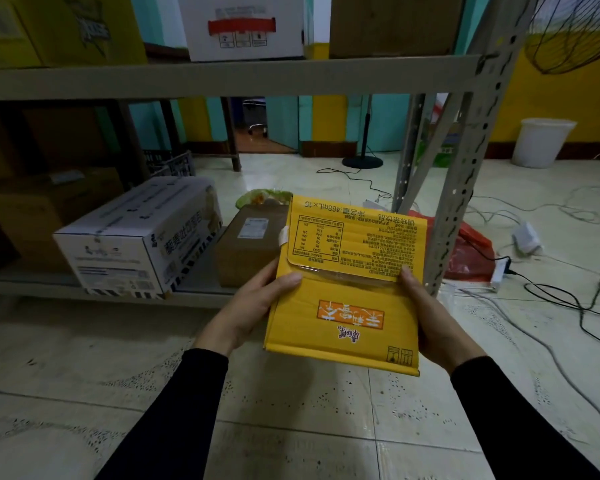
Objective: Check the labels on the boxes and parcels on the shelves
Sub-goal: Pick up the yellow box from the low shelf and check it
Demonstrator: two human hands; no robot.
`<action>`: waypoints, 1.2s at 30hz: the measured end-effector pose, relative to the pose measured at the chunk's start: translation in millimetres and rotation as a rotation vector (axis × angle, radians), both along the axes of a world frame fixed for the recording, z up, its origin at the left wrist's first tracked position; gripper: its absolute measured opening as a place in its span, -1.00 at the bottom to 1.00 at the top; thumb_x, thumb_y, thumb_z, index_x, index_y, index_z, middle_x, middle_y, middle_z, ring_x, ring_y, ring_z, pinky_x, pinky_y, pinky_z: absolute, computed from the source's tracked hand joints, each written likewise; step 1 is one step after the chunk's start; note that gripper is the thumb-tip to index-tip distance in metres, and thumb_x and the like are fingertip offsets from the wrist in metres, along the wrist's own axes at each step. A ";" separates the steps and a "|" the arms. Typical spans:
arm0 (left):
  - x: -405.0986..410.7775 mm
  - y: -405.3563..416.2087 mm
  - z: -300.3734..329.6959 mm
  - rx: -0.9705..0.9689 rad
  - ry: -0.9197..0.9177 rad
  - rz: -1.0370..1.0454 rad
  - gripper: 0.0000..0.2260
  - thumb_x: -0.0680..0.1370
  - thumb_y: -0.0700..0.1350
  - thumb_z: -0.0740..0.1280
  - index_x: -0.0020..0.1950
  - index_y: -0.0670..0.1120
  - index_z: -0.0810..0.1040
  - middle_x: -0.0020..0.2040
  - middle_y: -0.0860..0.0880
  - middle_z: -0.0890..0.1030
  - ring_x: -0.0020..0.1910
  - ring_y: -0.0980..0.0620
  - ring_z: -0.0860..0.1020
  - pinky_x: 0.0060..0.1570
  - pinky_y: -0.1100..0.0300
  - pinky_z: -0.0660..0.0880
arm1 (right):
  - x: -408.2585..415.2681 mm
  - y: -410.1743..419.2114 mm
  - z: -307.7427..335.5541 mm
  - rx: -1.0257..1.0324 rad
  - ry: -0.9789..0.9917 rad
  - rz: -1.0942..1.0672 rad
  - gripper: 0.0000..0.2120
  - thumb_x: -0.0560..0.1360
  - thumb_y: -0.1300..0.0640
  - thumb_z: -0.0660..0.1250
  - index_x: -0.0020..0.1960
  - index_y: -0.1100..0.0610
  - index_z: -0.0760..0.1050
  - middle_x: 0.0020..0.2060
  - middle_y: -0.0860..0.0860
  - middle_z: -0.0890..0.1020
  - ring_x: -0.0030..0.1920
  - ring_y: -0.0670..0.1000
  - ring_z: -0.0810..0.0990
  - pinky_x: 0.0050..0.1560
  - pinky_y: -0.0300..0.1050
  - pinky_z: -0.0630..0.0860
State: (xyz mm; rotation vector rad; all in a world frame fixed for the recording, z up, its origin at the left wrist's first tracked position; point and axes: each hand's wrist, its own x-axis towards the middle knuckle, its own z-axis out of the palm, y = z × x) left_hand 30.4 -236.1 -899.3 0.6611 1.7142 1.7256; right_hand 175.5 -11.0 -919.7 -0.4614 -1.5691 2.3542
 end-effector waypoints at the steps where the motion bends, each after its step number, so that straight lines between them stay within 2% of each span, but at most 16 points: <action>1: -1.5 0.1 -1.3 -0.008 0.004 0.002 -0.43 0.41 0.12 0.43 0.42 0.17 0.44 0.24 0.00 0.64 0.17 -0.08 0.64 0.23 -0.13 0.54 | -0.6 0.5 -1.3 0.002 -0.002 -0.004 -0.57 0.45 -0.21 0.25 0.21 -0.01 0.54 -0.03 0.08 0.75 -0.08 0.14 0.75 -0.23 0.04 0.69; 5: -1.3 1.3 -1.4 -0.003 0.006 0.000 -0.52 0.48 0.08 0.45 0.39 0.16 0.47 0.21 0.02 0.66 0.15 -0.05 0.65 0.19 -0.06 0.56 | -2.4 -0.3 -1.8 0.004 0.007 -0.013 -0.55 0.46 -0.22 0.26 0.24 -0.01 0.53 0.01 0.11 0.74 -0.04 0.17 0.74 -0.19 0.08 0.70; 10: -6.0 -3.9 8.8 -0.008 0.095 0.038 -0.48 0.37 0.04 0.53 0.31 0.23 0.52 0.19 0.07 0.65 0.19 -0.06 0.60 0.13 -0.02 0.54 | -1.7 -1.7 -2.1 0.141 0.067 -0.034 -0.56 0.48 -0.20 0.40 0.27 -0.01 0.53 0.13 0.08 0.71 0.10 0.14 0.71 0.01 0.09 0.67; 12: -11.3 -9.0 13.2 -0.006 0.129 0.044 -0.42 0.32 -0.03 0.51 0.33 0.22 0.51 0.18 0.07 0.66 0.21 -0.06 0.58 0.13 -0.04 0.52 | 0.2 1.1 -3.8 0.256 0.090 -0.054 -0.53 0.41 -0.11 0.45 0.28 -0.02 0.51 0.14 0.01 0.71 0.15 0.07 0.68 0.12 0.08 0.62; 14: -16.1 -15.2 16.1 0.072 0.102 -0.024 -0.40 0.34 -0.06 0.48 0.38 0.14 0.49 0.18 0.01 0.66 0.19 -0.08 0.59 0.18 -0.06 0.47 | 1.4 4.5 -3.0 0.341 0.103 -0.072 -0.55 0.40 0.04 0.49 0.25 -0.03 0.49 0.08 -0.09 0.72 0.11 -0.03 0.69 0.08 -0.07 0.62; 17: -18.8 -19.3 15.9 0.232 -0.134 -0.075 -0.41 0.41 0.30 0.36 0.37 0.05 0.54 -0.11 -0.08 0.57 -0.06 -0.14 0.46 0.09 -0.09 0.32 | 3.0 8.8 -4.9 0.434 0.105 -0.017 -0.44 0.41 0.30 0.49 0.29 -0.07 0.43 0.06 -0.14 0.72 0.08 -0.10 0.69 0.01 -0.20 0.64; 19: -14.9 -14.6 15.9 0.162 -0.149 -0.001 -0.35 0.43 0.51 0.17 0.20 0.05 0.65 -0.32 -0.07 0.42 -0.26 -0.06 0.36 -0.09 0.01 0.32 | 4.2 9.5 -6.8 0.468 0.093 0.053 -0.36 0.40 0.38 0.46 0.33 -0.11 0.39 0.10 -0.14 0.70 0.13 -0.08 0.67 0.03 -0.21 0.62; 20: -11.0 -11.0 15.2 0.125 -0.130 0.030 -0.41 0.45 0.47 0.15 0.05 0.05 0.70 -0.40 -0.05 0.34 -0.36 -0.02 0.32 -0.19 0.09 0.31 | 3.5 8.8 -6.9 0.468 0.082 0.095 -0.33 0.40 0.36 0.49 0.35 -0.12 0.37 0.13 -0.13 0.69 0.17 -0.06 0.66 0.07 -0.16 0.62; 23: -5.0 -7.3 13.0 0.007 -0.124 0.121 -0.64 0.53 0.21 0.28 -0.36 0.03 0.54 -0.45 -0.01 0.27 -0.42 0.01 0.28 -0.27 0.12 0.26 | 3.4 9.9 -6.9 0.399 0.047 0.167 -0.33 0.42 -0.11 0.50 0.46 -0.12 0.33 0.28 -0.07 0.62 0.33 -0.01 0.56 0.35 0.08 0.45; 25: -7.8 -9.9 7.1 -0.023 -0.098 0.107 -0.77 0.58 0.07 0.30 -0.25 0.02 0.54 -0.42 -0.03 0.43 -0.40 0.04 0.41 -0.23 0.13 0.33 | 4.0 15.7 -10.4 0.262 0.032 0.169 -0.22 0.45 -0.44 0.25 0.55 -0.07 0.28 0.42 -0.03 0.50 0.45 0.03 0.43 0.50 0.22 0.21; 26: -9.2 -11.0 4.3 -0.014 -0.088 0.084 -0.91 0.57 0.01 0.34 -0.08 0.03 0.59 -0.32 -0.03 0.60 -0.29 0.03 0.55 -0.13 0.11 0.44 | 3.7 18.3 -11.8 0.204 0.025 0.145 -0.16 0.45 -0.51 0.16 0.57 -0.06 0.24 0.47 -0.01 0.46 0.48 0.04 0.40 0.53 0.22 0.17; 27: -11.9 -12.1 0.2 -0.012 -0.069 0.052 -0.83 0.53 -0.03 0.41 0.12 0.07 0.59 -0.12 -0.01 0.70 -0.08 -0.01 0.64 0.05 0.04 0.51 | 4.2 17.9 -10.7 0.212 0.019 0.124 -0.15 0.45 -0.53 0.11 0.58 -0.05 0.23 0.49 0.01 0.43 0.47 0.03 0.40 0.53 0.11 0.21; 29: -13.0 -14.2 -5.3 0.005 -0.013 -0.023 -0.48 0.46 -0.11 0.47 0.38 0.15 0.45 0.20 0.04 0.67 0.20 -0.06 0.61 0.25 -0.02 0.49 | 1.6 15.8 -10.4 0.314 0.026 0.081 -0.25 0.51 -0.38 0.08 0.59 -0.01 0.21 0.51 0.02 0.40 0.45 -0.04 0.40 0.47 -0.16 0.30; 30: -11.0 -14.4 -6.5 0.008 0.030 -0.057 -0.41 0.48 -0.16 0.48 0.44 0.17 0.38 0.25 0.06 0.64 0.24 -0.01 0.60 0.23 0.05 0.51 | -1.0 14.8 -11.9 0.303 0.026 0.066 -0.30 0.52 -0.28 0.13 0.57 0.01 0.24 0.49 0.01 0.43 0.44 -0.05 0.43 0.46 -0.15 0.33; 33: -8.6 -13.7 -10.8 -0.019 0.102 -0.091 -0.32 0.50 -0.23 0.42 0.51 0.21 0.24 0.31 0.07 0.59 0.25 0.09 0.58 0.14 0.23 0.54 | -6.4 14.6 -20.8 0.291 0.011 0.019 -0.52 0.56 -0.02 0.28 0.47 -0.01 0.36 0.25 -0.11 0.63 0.21 -0.07 0.64 0.21 -0.11 0.58; 36: -9.4 -14.3 -16.4 -0.050 0.098 -0.088 -0.27 0.50 -0.24 0.42 0.54 0.20 0.18 0.34 0.09 0.57 0.28 0.11 0.56 0.17 0.26 0.52 | -8.0 13.2 -25.6 0.305 0.009 -0.037 -0.53 0.53 0.00 0.30 0.42 -0.09 0.35 0.24 -0.14 0.61 0.15 -0.10 0.66 0.03 -0.21 0.63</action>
